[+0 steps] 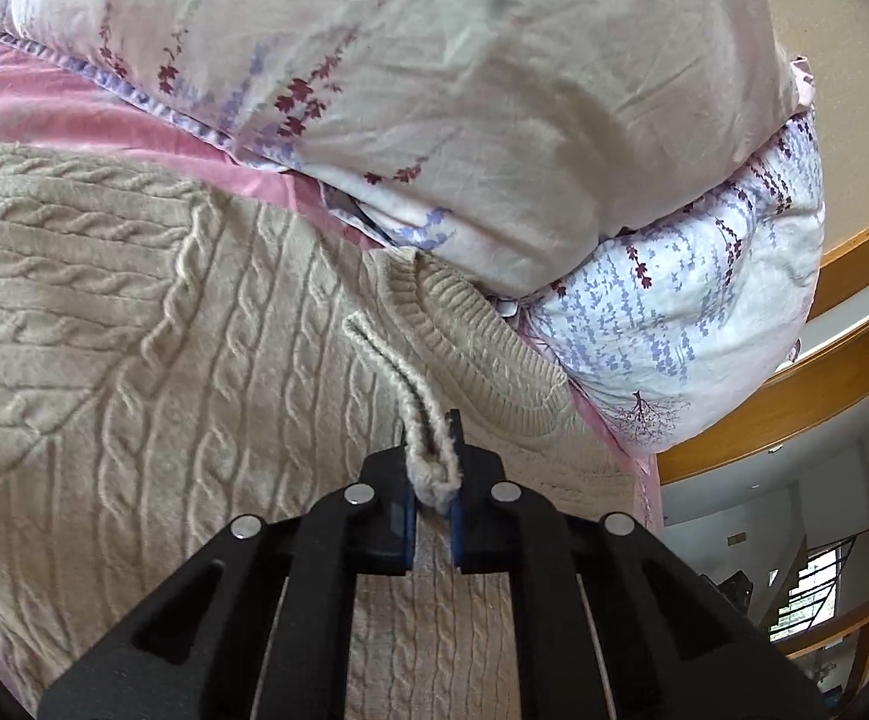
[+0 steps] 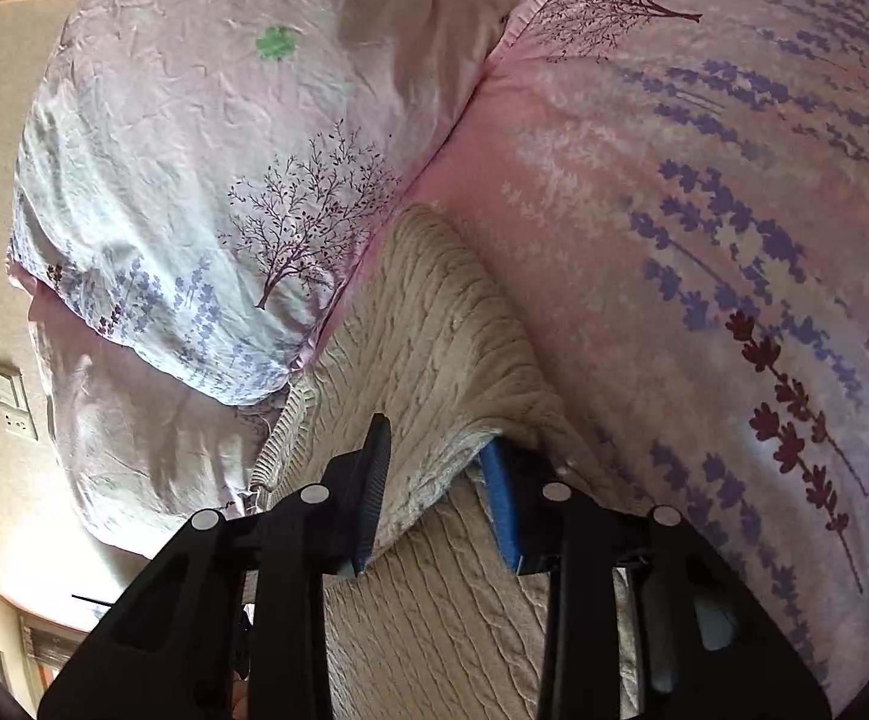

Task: Fold small clothes
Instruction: 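Grasp the other sleeve cuff with the left gripper and fold it across the body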

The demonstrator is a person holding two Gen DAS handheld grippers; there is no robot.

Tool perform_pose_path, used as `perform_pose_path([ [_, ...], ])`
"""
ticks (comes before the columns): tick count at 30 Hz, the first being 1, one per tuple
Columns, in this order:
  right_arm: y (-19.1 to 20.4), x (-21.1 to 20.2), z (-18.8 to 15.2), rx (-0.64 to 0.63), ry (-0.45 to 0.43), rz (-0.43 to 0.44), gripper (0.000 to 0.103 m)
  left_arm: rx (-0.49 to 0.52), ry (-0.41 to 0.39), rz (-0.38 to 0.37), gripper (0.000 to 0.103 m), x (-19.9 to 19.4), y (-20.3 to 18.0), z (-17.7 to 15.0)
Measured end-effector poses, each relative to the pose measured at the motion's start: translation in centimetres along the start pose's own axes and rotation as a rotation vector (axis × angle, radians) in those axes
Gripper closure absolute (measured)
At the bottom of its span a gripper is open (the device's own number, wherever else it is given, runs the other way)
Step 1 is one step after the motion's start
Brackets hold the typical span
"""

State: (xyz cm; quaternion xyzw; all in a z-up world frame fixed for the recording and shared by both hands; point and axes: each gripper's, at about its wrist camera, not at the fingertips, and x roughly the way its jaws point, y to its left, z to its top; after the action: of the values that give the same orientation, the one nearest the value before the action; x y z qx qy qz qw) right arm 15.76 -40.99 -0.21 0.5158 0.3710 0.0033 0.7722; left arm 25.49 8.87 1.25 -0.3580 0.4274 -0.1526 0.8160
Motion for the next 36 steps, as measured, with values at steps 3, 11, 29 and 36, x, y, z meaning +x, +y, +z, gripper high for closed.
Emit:
perform_pose_path([
  [3, 0.2, 0.5, -0.3, -0.020, -0.021, -0.013, 0.095, -0.003, 0.030, 0.025, 0.095, 0.6, 0.7, -0.2],
  [11, 0.5, -0.7, -1.5, -0.086, -0.087, -0.085, 0.095, 0.024, 0.067, 0.068, 0.095, 1.4, 2.1, -0.7],
  [29, 14.3, 4.7, -9.1, -0.708, 0.032, -0.290, 0.052, 0.068, -0.121, 0.155, 0.034, -11.9, 6.8, -0.4],
  [36, 18.5, 12.0, -14.3, -0.947, 0.099, -0.413, 0.049, -0.131, -0.234, 0.295, 0.031, -19.5, 14.6, 0.3],
])
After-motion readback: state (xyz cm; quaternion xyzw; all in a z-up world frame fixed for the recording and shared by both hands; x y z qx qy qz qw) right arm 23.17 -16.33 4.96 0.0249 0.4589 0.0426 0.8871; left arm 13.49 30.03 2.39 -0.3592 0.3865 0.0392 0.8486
